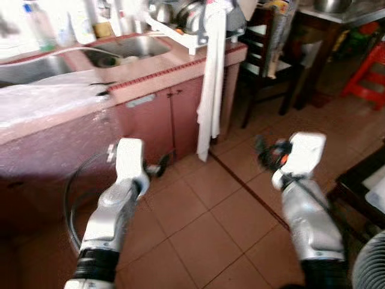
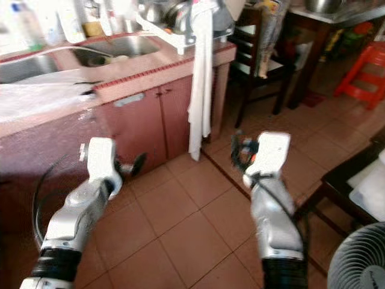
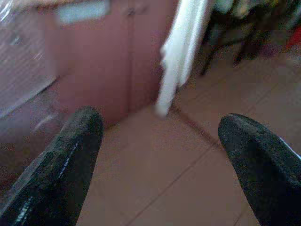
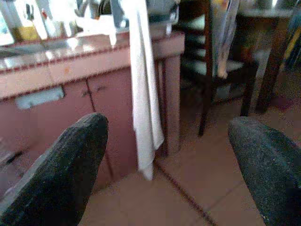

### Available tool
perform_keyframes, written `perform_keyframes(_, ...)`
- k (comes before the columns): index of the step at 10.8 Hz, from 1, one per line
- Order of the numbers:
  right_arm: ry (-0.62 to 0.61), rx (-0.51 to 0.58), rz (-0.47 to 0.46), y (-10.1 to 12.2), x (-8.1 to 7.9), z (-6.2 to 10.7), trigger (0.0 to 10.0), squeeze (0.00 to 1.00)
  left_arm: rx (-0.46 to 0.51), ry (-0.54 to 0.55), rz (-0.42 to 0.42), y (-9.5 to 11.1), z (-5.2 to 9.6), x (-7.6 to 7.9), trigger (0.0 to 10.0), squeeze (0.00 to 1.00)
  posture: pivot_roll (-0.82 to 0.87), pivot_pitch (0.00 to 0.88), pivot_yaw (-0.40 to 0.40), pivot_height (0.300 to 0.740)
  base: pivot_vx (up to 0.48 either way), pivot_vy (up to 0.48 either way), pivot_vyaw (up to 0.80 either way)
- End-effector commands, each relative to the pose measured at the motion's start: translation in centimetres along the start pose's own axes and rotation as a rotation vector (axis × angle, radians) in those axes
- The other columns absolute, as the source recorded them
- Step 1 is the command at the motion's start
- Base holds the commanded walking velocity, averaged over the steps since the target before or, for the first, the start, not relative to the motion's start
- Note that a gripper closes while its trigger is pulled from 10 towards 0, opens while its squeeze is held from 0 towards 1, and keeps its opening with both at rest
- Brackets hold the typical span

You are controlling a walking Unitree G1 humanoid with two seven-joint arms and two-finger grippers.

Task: Kitchen organization

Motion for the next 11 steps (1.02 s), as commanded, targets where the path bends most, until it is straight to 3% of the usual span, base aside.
perform_keyframes(1,0.002,0.007,-0.001,0.0,0.1,-0.1,10.0,0.00,-0.014,0.039,-0.008,-0.7,-0.1,-1.2,10.0,0.00,-0.08,0.048,0.024,0.740,0.000,0.000,0.00)
perform_keyframes(2,-0.002,-0.019,0.002,-0.9,0.4,-0.1,10.0,0.00,-0.062,0.074,-0.005,-2.4,-0.2,-2.4,10.0,0.00,-0.07,0.045,0.027,0.740,0.000,0.000,0.00)
perform_keyframes(4,-0.009,-0.076,-0.036,-2.8,0.7,-0.3,10.0,0.00,-0.109,0.078,-0.002,-4.1,-0.3,-2.9,10.0,0.00,-0.07,0.042,0.030,0.740,0.000,0.000,0.00)
perform_keyframes(6,-0.046,-0.205,-0.062,-7.2,1.7,-0.1,10.0,0.00,-0.252,0.041,-0.040,-9.0,0.1,-2.7,10.0,0.00,-0.07,0.025,0.041,0.740,0.000,0.000,0.00)
perform_keyframes(7,-0.075,-0.283,-0.065,-9.5,2.4,0.3,10.0,0.00,-0.356,0.037,-0.047,-11.9,1.0,-2.7,10.0,0.00,-0.08,0.016,0.049,0.740,0.000,0.000,0.00)
perform_keyframes(9,-0.154,-0.474,0.017,-14.4,5.0,2.9,10.0,0.00,-0.517,0.015,-0.105,-16.0,3.2,-2.6,10.0,0.00,-0.07,0.000,0.065,0.740,0.000,0.000,0.00)
perform_keyframes(10,-0.163,-0.580,0.097,-16.6,5.8,4.9,10.0,0.00,-0.551,0.010,-0.104,-17.0,3.8,-2.6,10.0,0.00,-0.07,0.000,0.065,0.740,0.000,0.000,0.00)
perform_keyframes(11,-0.197,-0.661,0.106,-18.3,6.7,6.8,10.0,0.00,-0.573,0.008,-0.107,-17.5,4.2,-2.7,10.0,0.00,-0.07,0.000,0.065,0.740,0.000,0.000,0.00)
Point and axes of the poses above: a point about 5 cm out from each wrist's last joint towards the gripper, its own z axis pointing back from the gripper into the wrist, its own y axis along the axis of the wrist's last joint, x = y × z, the point moved 5 cm from there along -z, pointing out of the wrist towards the gripper, and after that the axes turned 12 degrees about -z, right-handed, at the moved point
